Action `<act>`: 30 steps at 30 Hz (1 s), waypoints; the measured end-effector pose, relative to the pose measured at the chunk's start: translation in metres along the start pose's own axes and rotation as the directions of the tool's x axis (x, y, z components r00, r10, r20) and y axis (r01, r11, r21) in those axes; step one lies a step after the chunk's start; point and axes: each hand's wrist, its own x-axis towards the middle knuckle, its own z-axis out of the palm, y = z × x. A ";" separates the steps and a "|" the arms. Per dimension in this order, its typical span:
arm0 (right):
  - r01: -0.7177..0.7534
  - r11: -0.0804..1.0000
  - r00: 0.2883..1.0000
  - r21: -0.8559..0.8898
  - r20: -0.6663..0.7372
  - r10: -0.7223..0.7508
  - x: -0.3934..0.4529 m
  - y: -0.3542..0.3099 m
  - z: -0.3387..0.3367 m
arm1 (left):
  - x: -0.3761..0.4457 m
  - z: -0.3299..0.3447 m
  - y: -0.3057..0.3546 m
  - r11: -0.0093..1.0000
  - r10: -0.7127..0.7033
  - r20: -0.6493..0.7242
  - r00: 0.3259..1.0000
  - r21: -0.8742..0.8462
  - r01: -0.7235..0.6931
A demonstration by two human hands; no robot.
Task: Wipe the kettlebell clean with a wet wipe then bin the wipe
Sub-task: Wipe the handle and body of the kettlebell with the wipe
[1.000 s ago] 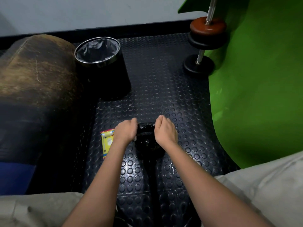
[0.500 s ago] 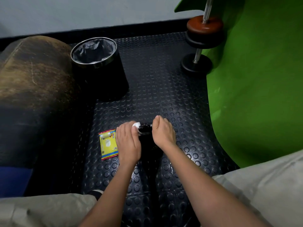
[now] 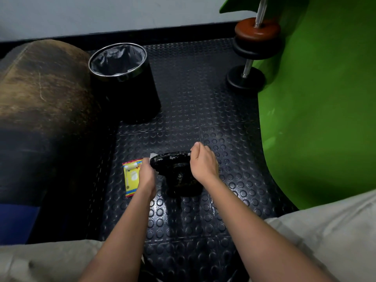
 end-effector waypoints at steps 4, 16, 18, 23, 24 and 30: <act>-0.062 0.987 0.997 0.146 0.049 0.055 0.003 0.001 -0.001 | 0.002 0.004 -0.001 0.911 0.251 -0.110 0.962 0.363 -0.196; -0.306 0.633 0.952 0.711 0.205 0.229 0.001 0.013 -0.015 | -0.022 0.038 -0.022 0.062 0.802 0.271 0.532 0.848 -0.526; -0.338 0.590 0.940 0.734 0.235 0.246 0.001 0.017 -0.019 | -0.031 0.047 -0.024 0.005 0.809 0.316 0.496 0.840 -0.543; -0.376 0.540 0.925 0.753 0.269 0.268 0.003 0.024 -0.022 | -0.047 0.066 -0.029 -0.083 0.777 0.412 0.476 0.816 -0.571; -0.378 0.536 0.924 0.755 0.271 0.270 0.004 0.025 -0.021 | -0.050 0.069 -0.030 -0.104 0.767 0.432 0.474 0.813 -0.573; -0.411 0.477 0.909 0.777 0.312 0.275 0.004 0.035 -0.018 | -0.060 0.080 -0.031 -0.150 0.714 0.519 0.470 0.769 -0.621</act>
